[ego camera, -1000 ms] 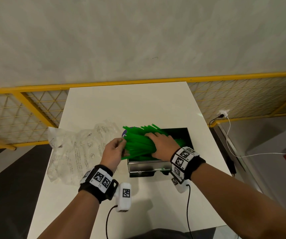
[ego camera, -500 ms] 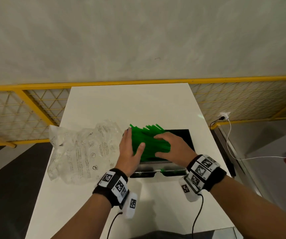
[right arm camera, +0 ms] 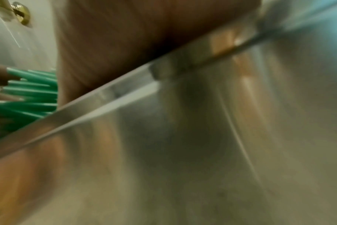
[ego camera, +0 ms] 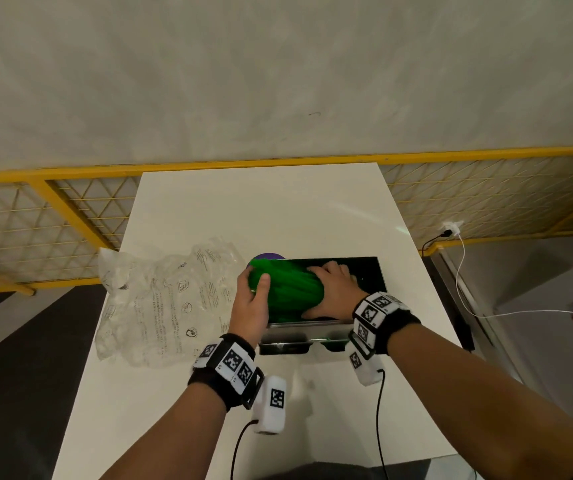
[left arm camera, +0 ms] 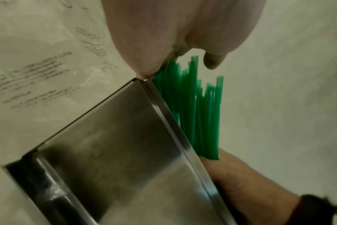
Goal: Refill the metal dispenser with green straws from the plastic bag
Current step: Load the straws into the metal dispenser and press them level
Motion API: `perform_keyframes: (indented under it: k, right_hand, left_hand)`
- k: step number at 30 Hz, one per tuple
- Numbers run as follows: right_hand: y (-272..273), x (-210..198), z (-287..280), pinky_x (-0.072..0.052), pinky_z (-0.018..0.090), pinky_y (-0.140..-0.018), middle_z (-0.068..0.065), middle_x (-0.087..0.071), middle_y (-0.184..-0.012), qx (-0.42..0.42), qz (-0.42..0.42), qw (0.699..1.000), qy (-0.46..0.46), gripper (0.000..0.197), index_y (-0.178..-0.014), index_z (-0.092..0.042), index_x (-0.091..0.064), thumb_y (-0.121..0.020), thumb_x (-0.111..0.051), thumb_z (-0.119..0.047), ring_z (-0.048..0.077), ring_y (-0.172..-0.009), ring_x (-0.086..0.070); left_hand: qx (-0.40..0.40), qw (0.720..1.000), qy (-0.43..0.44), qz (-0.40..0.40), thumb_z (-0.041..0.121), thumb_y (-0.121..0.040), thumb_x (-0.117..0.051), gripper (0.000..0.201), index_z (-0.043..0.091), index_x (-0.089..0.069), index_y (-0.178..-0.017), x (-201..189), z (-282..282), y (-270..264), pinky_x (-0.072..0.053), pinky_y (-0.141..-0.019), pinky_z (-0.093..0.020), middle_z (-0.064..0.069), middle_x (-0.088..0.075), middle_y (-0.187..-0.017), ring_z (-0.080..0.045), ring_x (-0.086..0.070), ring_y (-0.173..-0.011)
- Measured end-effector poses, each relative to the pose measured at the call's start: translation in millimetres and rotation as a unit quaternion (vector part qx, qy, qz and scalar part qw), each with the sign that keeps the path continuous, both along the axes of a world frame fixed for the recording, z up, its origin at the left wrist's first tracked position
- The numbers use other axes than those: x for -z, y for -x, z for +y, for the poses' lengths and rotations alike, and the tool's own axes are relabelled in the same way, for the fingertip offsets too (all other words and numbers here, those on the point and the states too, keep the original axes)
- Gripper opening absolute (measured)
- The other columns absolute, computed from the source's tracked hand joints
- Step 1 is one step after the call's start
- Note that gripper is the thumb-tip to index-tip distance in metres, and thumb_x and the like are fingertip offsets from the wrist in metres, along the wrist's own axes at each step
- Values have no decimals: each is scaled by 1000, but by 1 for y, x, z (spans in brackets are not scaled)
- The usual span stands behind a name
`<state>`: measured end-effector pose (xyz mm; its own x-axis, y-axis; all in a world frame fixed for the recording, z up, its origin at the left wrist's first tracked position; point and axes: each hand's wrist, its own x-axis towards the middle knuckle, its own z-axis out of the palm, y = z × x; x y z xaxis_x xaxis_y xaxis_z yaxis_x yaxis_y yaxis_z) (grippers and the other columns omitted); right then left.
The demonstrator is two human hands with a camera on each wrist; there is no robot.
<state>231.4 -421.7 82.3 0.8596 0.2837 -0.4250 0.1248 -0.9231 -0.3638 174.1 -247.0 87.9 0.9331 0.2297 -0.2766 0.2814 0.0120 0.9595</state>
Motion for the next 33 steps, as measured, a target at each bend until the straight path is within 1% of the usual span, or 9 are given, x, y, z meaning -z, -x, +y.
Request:
perform_keyframes:
  k: [7,10,14,17,22,25,28,31,33]
  right_hand:
    - [-4,0,-2,-32,43,-105,-2,-58,-121,-10,8,999,-47,85,-131,-29,-38,-60,-80,-48,21,-112,-53]
    - [-2,-4,-1,-26,41,-104,-3,-57,-122,-36,-30,999,-28,81,-133,-30,-38,-64,-78,-43,21,-114,-50]
    - [2,-12,-3,-30,37,-103,0,-56,-122,-48,-69,996,-36,76,-132,-25,-40,-66,-76,-36,22,-111,-50]
    - [5,-20,-3,-35,36,-102,3,-53,-126,-46,-89,994,-53,75,-135,-22,-38,-70,-75,-32,23,-114,-49]
    - [4,-18,5,-36,45,-102,5,-45,-135,-57,-78,995,23,80,-141,-25,-28,-74,-71,-35,28,-120,-45]
    - [3,-9,7,-35,49,-103,6,-41,-137,-34,-40,997,52,85,-143,-29,-21,-74,-69,-39,30,-124,-42]
    - [-1,-6,5,-33,50,-105,6,-38,-139,-10,-28,1000,5,88,-145,-30,-21,-73,-72,-34,30,-128,-37]
    - [3,1,-1,-28,48,-110,4,-36,-143,11,-53,996,-73,88,-145,-30,-24,-72,-73,-28,28,-132,-35]
    - [6,6,-6,-28,49,-111,4,-36,-143,10,-57,994,-91,90,-146,-30,-23,-72,-74,-29,28,-132,-35]
  left_hand:
    - [-23,999,46,-12,32,-96,-47,46,32,-35,-141,2,7,-10,-39,-108,-45,1,-43,-141,-19,-44,-129]
    - [-17,999,-18,-33,45,-86,-52,28,25,-61,-104,-1,8,-16,-47,-97,-50,-6,-61,-114,-22,-58,-108]
    - [-32,999,-16,-23,42,-89,-57,28,18,-54,-75,-6,13,-23,-51,-81,-42,-3,-62,-81,-22,-61,-82]
    - [-41,999,24,-18,35,-91,-57,27,21,-52,-69,-5,16,-25,-49,-77,-41,-2,-58,-78,-22,-58,-80]
    - [-58,997,53,-9,18,-94,-54,9,16,-59,-87,2,26,-20,-52,-70,-34,-6,-61,-93,-23,-59,-88]
    - [-23,997,-74,-22,23,-94,-54,20,18,-57,-113,4,35,-17,-53,-85,-40,-1,-62,-111,-21,-59,-101]
    - [-13,997,-66,-28,35,-97,-46,51,23,-31,-144,-3,36,-9,-36,-107,-34,4,-40,-144,-11,-42,-126]
    - [101,992,-74,-12,39,-99,-37,58,23,-16,-150,-5,24,0,-19,-111,-22,11,-29,-146,-2,-25,-133]
    - [176,977,-120,-18,44,-97,-35,62,22,-12,-151,2,18,6,-11,-119,-30,8,-20,-154,-6,-16,-142]
